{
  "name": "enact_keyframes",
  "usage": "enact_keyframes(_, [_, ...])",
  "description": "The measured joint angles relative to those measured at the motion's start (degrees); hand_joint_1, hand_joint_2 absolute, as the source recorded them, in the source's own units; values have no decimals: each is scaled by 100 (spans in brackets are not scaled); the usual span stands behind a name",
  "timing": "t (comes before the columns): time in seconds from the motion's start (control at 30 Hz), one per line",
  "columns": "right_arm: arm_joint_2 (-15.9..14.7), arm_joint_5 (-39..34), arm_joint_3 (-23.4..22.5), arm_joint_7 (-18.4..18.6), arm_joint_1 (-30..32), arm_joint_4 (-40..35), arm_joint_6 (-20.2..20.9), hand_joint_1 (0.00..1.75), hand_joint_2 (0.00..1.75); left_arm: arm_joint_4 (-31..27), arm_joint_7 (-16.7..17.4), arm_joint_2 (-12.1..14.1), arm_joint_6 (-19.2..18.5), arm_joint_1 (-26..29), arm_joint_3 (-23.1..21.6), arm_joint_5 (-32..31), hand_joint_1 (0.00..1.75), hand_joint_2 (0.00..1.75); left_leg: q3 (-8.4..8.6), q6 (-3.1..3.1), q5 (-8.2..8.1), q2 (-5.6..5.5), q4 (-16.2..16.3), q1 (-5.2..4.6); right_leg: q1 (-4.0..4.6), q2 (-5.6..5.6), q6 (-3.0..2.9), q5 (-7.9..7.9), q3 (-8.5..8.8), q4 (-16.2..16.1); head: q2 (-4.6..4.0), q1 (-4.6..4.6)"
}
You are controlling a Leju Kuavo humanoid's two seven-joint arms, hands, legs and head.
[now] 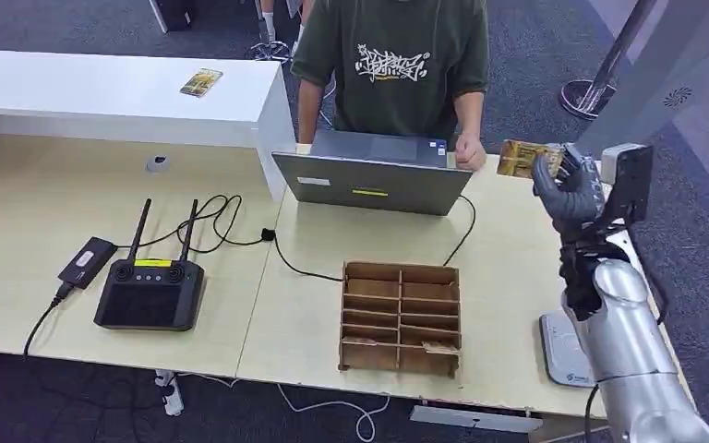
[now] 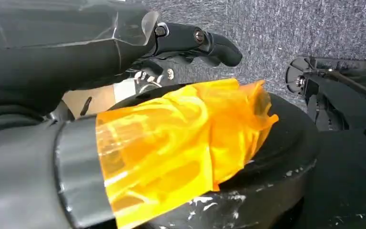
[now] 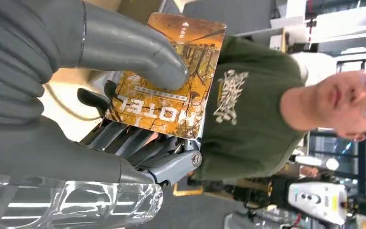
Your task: Pass the card to the sensor for recognition and then transmit it.
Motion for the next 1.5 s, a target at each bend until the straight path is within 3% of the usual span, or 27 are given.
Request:
enact_keyframes(0.6, [-518, -65, -854, -52, 954, -380, -2, 175, 175, 0, -46, -7, 22, 20, 221, 0, 0, 0, 0, 3, -3, 2, 0, 0, 0, 1, 3, -2, 0, -1, 0, 0])
enact_keyframes(1.5, [-570, -369, -2111, -114, 2609, -1010, 171, 175, 175, 0, -144, -11, 50, 42, 531, 0, 0, 0, -5, 11, -10, -9, 0, 0, 0, -9, 6, -6, 0, -3, 0, 0])
